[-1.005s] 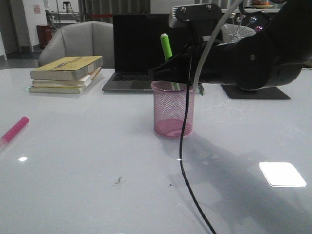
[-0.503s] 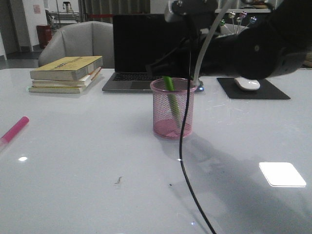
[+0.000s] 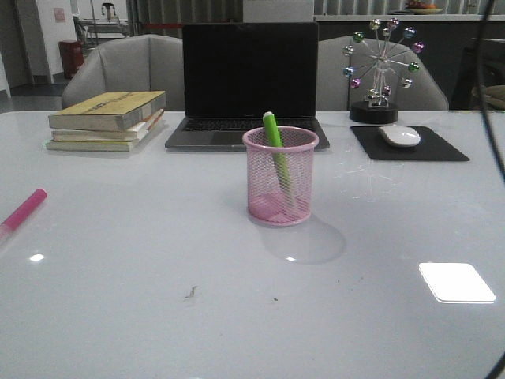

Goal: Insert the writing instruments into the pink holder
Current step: 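Move the green marker over the pink holder and drop it in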

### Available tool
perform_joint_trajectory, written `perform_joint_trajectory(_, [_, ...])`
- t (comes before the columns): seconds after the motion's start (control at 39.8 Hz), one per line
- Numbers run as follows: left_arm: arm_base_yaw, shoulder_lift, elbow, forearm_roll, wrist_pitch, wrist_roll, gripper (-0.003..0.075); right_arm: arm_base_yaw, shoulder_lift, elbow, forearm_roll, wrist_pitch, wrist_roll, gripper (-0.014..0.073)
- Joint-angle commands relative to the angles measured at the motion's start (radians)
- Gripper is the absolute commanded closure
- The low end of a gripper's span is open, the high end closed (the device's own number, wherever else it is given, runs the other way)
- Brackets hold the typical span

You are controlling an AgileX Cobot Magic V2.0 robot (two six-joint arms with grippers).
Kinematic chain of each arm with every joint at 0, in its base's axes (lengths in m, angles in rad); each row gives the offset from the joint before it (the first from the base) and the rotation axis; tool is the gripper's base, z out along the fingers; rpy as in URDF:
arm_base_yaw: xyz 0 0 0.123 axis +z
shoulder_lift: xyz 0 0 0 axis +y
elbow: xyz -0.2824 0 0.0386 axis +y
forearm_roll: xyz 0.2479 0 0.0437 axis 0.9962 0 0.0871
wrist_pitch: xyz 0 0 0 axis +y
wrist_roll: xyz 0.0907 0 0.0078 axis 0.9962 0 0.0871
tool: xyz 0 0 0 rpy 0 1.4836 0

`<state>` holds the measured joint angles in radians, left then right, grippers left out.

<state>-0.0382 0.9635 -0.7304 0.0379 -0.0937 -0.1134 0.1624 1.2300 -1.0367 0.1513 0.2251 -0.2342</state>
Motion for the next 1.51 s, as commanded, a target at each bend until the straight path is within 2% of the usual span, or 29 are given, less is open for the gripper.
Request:
perform_joint_trajectory(0.0, [-0.007, -0.022, -0.035, -0.008, -0.093, -0.006, 0.062, -0.08, -0.093, -0.025, -0.022, 0.076, -0.014, 0.0274])
perform_joint_trajectory(0.1, [-0.007, -0.022, -0.035, -0.008, -0.098, -0.006, 0.062, -0.144, -0.173, -0.019, -0.037, 0.173, -0.014, 0.0274])
perform_joint_trajectory(0.23, [-0.007, -0.037, -0.035, -0.008, -0.098, -0.006, 0.062, -0.145, -0.295, 0.067, -0.056, 0.175, -0.008, 0.0274])
perform_joint_trajectory(0.43, [-0.007, -0.097, -0.035, -0.008, -0.098, -0.006, 0.062, -0.161, -0.466, 0.29, -0.069, 0.115, 0.056, 0.0274])
perform_joint_trajectory(0.7, [-0.007, -0.167, -0.035, -0.008, -0.098, -0.006, 0.062, -0.32, -0.604, 0.419, -0.125, 0.218, 0.085, 0.0274])
perform_joint_trajectory(1.01, [-0.007, -0.18, -0.035, -0.008, -0.094, -0.006, 0.062, -0.327, -0.625, 0.461, -0.103, 0.223, 0.1, 0.0274])
perform_joint_trajectory(1.21, [-0.007, -0.18, -0.035, -0.008, -0.083, -0.006, 0.062, -0.324, -0.625, 0.462, -0.102, 0.176, 0.1, 0.0274])
perform_joint_trajectory(1.48, [-0.007, -0.207, -0.035, -0.008, 0.078, -0.006, 0.0618, -0.324, -0.625, 0.462, -0.1, 0.175, 0.1, 0.0274])
